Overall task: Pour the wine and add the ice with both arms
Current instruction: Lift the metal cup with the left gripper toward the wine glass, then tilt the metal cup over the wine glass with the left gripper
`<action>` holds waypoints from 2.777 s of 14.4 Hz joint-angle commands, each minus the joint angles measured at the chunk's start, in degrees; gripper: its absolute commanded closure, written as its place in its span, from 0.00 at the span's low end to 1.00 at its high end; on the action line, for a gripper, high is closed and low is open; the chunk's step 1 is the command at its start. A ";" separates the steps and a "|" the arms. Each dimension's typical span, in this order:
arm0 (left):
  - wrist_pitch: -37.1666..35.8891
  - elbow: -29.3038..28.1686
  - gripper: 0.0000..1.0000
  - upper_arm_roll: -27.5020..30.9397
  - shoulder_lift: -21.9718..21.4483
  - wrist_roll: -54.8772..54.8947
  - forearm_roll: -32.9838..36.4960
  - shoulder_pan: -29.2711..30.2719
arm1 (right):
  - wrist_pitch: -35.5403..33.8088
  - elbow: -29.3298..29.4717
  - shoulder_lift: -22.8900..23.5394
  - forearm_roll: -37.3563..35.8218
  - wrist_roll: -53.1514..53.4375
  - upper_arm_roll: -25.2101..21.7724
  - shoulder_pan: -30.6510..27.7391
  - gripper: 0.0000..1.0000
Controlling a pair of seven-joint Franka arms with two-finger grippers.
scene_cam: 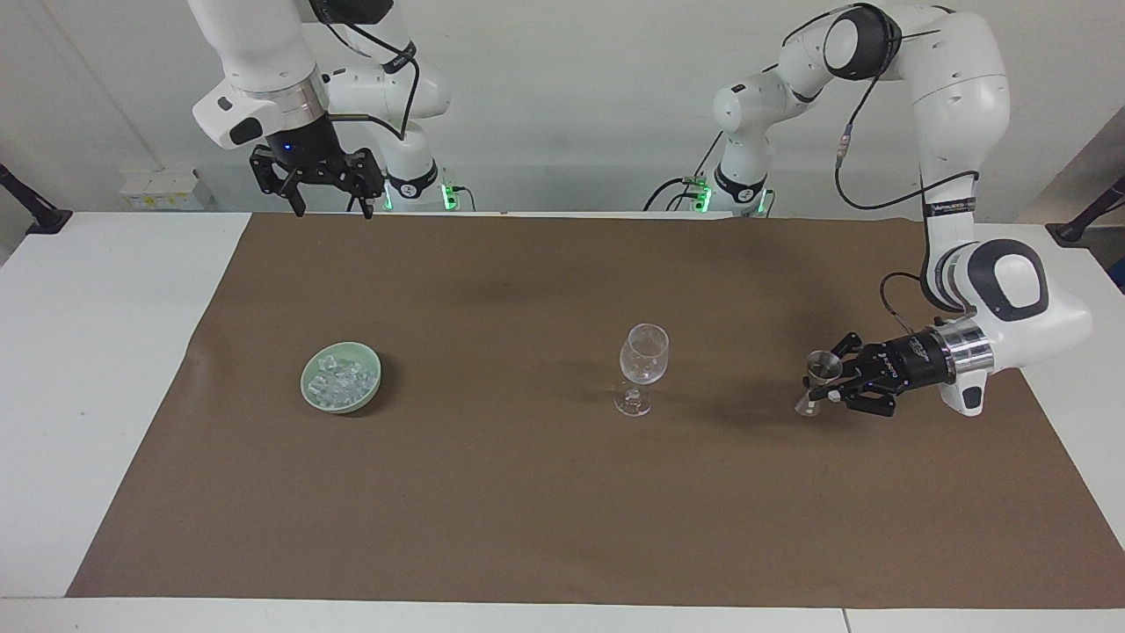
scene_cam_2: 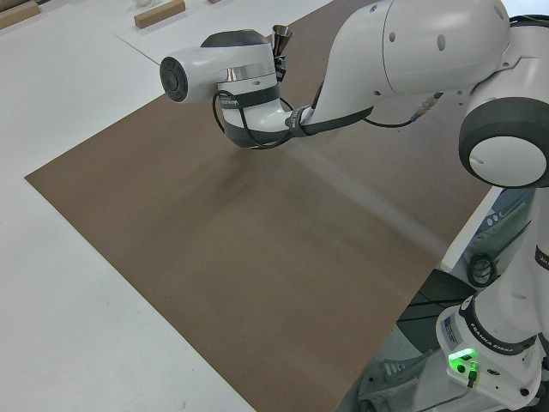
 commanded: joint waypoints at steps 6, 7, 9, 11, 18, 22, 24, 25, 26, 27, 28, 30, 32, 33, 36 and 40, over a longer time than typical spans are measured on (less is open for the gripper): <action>10.58 -8.58 1.00 0.75 -9.09 -0.54 -1.14 -7.05 | 0.78 -1.76 -1.47 1.01 -1.51 -0.15 -0.17 0.00; 11.99 -9.55 1.00 0.84 -10.06 -0.54 -1.14 -8.02 | 0.78 -1.76 -1.47 1.01 -1.51 -0.15 -0.17 0.00; 15.33 -11.66 1.00 0.75 -11.90 -0.19 -1.14 -9.43 | 0.78 -1.76 -1.47 1.01 -1.51 -0.15 -0.17 0.00; 17.71 -12.64 1.00 0.75 -13.14 0.07 -1.14 -10.75 | 0.78 -1.76 -1.47 1.01 -1.51 -0.15 -0.17 0.00; 26.06 -17.73 1.00 0.75 -17.36 2.35 -1.05 -14.36 | 0.78 -1.76 -1.47 1.01 -1.51 -0.15 -0.17 0.00; 29.75 -20.02 1.00 0.75 -19.12 3.68 -1.05 -15.67 | 0.78 -1.76 -1.47 1.01 -1.51 -0.15 -0.17 0.00; 31.86 -20.98 1.00 0.75 -20.08 3.85 -1.05 -15.85 | 0.78 -1.76 -1.47 1.01 -1.51 -0.15 -0.17 0.00; 33.00 -21.60 1.00 0.75 -20.26 4.20 -1.05 -16.37 | 0.78 -1.76 -1.47 1.01 -1.51 -0.15 -0.17 0.00; 33.88 -22.12 1.00 0.75 -20.52 5.07 -1.14 -16.81 | 0.78 -1.76 -1.47 1.01 -1.51 -0.15 -0.17 0.00; 35.11 -22.65 1.00 0.75 -21.05 5.34 -1.05 -17.43 | 0.78 -1.76 -1.47 1.01 -1.51 -0.15 -0.17 0.00; 36.51 -23.01 1.00 0.75 -21.40 5.26 -1.05 -18.30 | 0.78 -1.76 -1.47 1.01 -1.51 -0.15 -0.17 0.00; 37.93 -23.97 1.00 0.75 -22.19 5.17 -1.14 -19.28 | 0.78 -1.76 -1.47 1.01 -1.51 -0.15 -0.17 0.00; 39.59 -24.94 1.00 0.75 -22.63 5.43 -1.05 -20.24 | 0.78 -1.76 -1.47 1.01 -1.51 -0.15 -0.17 0.00; 40.91 -25.55 1.00 0.75 -23.07 5.52 -1.05 -20.77 | 0.78 -1.76 -1.47 1.01 -1.42 -0.15 -0.17 0.00; 43.20 -26.26 1.00 0.75 -23.95 5.52 -1.05 -22.18 | 0.78 -1.76 -1.47 1.01 -1.51 -0.15 -0.17 0.00; 46.37 -27.31 1.00 0.75 -24.39 6.66 -0.96 -23.32 | 0.78 -1.76 -1.47 1.01 -1.51 -0.15 -0.17 0.00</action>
